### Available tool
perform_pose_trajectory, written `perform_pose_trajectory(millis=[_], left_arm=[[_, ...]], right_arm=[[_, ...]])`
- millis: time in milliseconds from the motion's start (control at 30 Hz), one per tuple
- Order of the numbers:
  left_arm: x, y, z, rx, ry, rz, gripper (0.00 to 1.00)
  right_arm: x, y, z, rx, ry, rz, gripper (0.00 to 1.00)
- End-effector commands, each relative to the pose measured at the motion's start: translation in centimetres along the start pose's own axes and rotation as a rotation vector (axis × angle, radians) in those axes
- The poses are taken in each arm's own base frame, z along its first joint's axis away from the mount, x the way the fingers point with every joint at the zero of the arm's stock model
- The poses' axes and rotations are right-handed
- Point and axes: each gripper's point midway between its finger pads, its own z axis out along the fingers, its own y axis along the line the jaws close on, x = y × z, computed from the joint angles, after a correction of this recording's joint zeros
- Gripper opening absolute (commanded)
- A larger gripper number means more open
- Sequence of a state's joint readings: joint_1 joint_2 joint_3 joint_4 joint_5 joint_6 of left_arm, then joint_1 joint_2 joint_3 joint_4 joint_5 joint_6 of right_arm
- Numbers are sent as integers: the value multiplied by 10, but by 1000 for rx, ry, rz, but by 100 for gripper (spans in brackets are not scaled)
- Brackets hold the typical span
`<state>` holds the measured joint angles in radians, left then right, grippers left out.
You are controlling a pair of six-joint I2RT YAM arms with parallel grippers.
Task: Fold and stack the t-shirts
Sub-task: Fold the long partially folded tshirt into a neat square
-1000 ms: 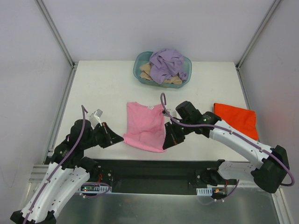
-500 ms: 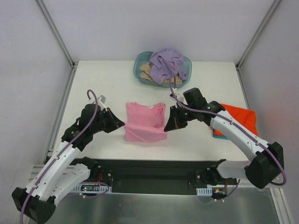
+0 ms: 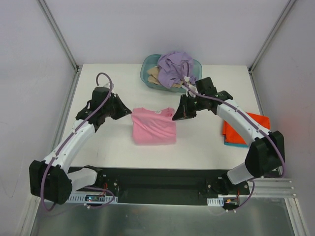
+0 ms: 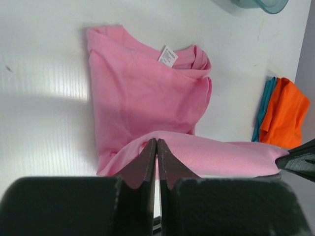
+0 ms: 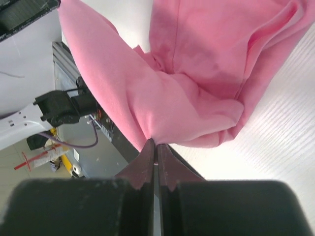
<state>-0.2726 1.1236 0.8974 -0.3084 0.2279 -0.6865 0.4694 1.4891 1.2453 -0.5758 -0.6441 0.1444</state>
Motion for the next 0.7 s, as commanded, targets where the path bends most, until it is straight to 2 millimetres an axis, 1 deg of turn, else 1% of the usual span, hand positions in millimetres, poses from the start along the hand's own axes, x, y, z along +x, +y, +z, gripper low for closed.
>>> perform_pose_trajectory(millis=[0, 33, 67, 100, 133, 167, 200, 233, 267, 300, 333, 367, 400, 433, 467, 500, 533, 600, 633, 667], left_arm=[[-39, -19, 11, 51, -57, 72, 0], [-38, -14, 20, 35, -35, 63, 0], [-40, -12, 24, 31, -28, 60, 0], [-45, -13, 27, 31, -31, 63, 0], [-44, -7, 38, 13, -7, 58, 0], [-45, -5, 42, 6, 1, 59, 0], [-51, -5, 47, 3, -3, 67, 0], [-49, 2, 58, -18, 21, 58, 0], [-55, 0, 63, -17, 20, 60, 0], [-56, 2, 68, -22, 28, 57, 0], [-53, 10, 80, -38, 59, 46, 0], [-58, 6, 85, -30, 62, 47, 0], [-57, 8, 90, -27, 77, 41, 0], [-53, 15, 101, -42, 105, 29, 0], [-58, 12, 106, -36, 104, 29, 0], [-57, 12, 110, -27, 121, 25, 0], [-53, 18, 120, -38, 144, 17, 0], [-58, 17, 127, -36, 146, 18, 0], [-55, 25, 135, -62, 154, 14, 0], [-59, 28, 138, -79, 145, 16, 0]], right_arm=[[-34, 1, 2, -52, -25, -11, 1], [-36, -2, 6, -57, -14, 0, 1], [-38, -6, 9, -61, -6, 11, 1], [-42, -15, 16, -62, 6, 40, 1], [-48, -18, 18, -62, 1, 44, 1], [-53, -21, 20, -61, -7, 50, 1], [-58, -32, 25, -43, -4, 72, 1], [-64, -34, 26, -38, -15, 69, 1], [-68, -39, 29, -30, -14, 74, 1], [-69, -50, 35, -14, -4, 97, 1], [-74, -53, 38, -10, -8, 100, 1], [-76, -58, 41, -4, -5, 111, 1], [-79, -63, 44, 8, -10, 122, 1], [-79, -72, 50, 23, -3, 141, 1], [-83, -75, 51, 29, -9, 145, 1], [-84, -81, 54, 39, -8, 159, 2], [-87, -86, 57, 42, -15, 176, 3], [-92, -95, 60, 62, -29, 186, 9], [-93, -98, 62, 71, -31, 186, 15], [-93, -105, 66, 83, -23, 194, 18]])
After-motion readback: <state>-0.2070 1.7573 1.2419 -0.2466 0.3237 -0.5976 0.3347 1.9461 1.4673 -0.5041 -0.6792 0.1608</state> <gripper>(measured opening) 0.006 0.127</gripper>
